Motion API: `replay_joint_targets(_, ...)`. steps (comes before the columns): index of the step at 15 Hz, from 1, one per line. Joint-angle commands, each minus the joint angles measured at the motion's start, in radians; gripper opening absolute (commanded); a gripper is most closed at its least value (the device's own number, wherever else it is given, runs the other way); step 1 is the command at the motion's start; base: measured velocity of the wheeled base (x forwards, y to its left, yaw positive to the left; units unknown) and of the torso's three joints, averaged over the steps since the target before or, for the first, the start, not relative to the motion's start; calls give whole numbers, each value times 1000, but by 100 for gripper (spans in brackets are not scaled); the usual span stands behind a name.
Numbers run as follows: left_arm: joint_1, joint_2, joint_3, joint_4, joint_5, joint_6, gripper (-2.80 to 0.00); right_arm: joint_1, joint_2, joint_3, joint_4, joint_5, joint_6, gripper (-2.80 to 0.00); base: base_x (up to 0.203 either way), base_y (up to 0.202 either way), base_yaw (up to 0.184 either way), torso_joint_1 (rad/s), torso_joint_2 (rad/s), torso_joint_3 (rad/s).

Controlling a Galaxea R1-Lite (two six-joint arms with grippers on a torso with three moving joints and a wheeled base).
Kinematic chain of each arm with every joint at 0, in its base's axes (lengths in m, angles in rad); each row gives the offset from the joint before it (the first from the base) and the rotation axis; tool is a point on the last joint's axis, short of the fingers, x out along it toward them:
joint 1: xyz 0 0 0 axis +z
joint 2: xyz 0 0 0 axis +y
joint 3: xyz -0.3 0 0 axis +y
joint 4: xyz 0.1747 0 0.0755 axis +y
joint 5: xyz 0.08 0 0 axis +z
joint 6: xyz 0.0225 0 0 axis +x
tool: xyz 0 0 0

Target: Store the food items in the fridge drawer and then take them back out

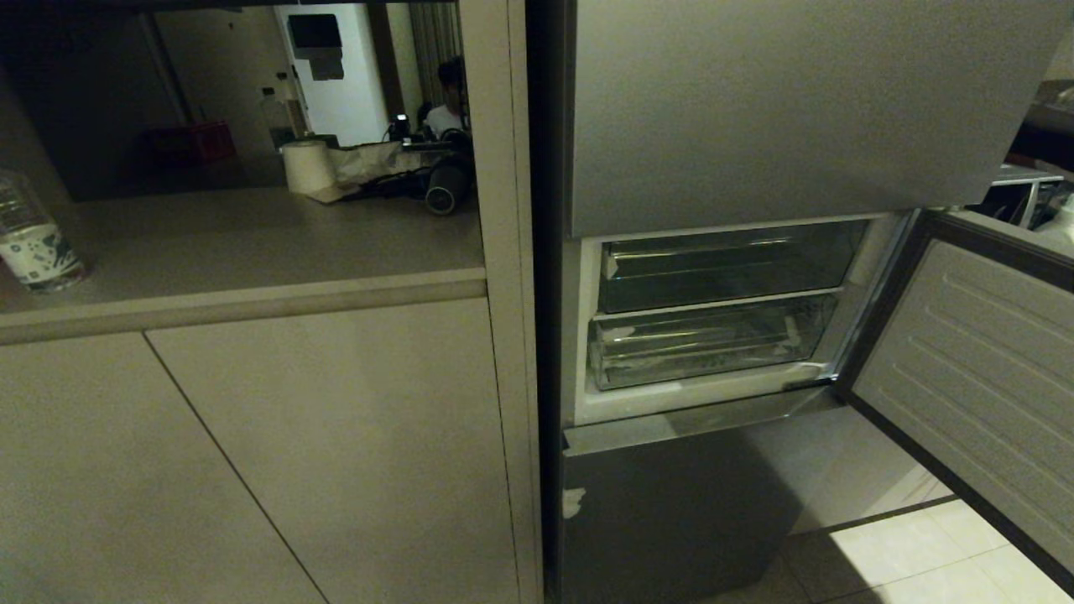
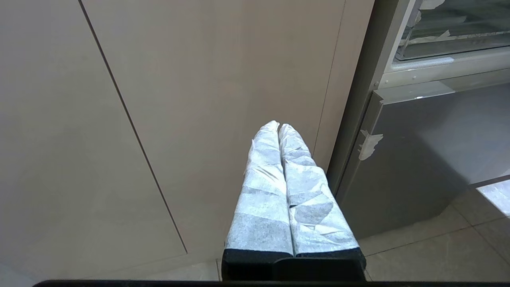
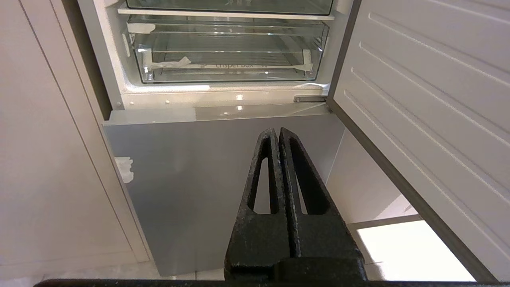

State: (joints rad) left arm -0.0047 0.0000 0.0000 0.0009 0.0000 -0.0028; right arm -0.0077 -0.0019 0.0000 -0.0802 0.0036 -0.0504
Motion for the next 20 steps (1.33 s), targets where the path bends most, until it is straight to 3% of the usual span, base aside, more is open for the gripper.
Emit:
replay_joint_targets(1, 0, 2, 0, -1, 0, 0, -280, 0, 0, 32, -1, 1, -2, -280, 0, 0, 0, 0, 0, 0)
replay_joint_targets(13, 0, 2, 0, 1, 0, 0, -280, 0, 0, 31, -1, 1, 0, -280, 0, 0, 0, 0, 0, 0)
replay_joint_targets(20, 0, 2, 0, 0, 0, 0, -280, 0, 0, 32, -1, -4, 15, -280, -3, 5, -150, 3, 2, 3)
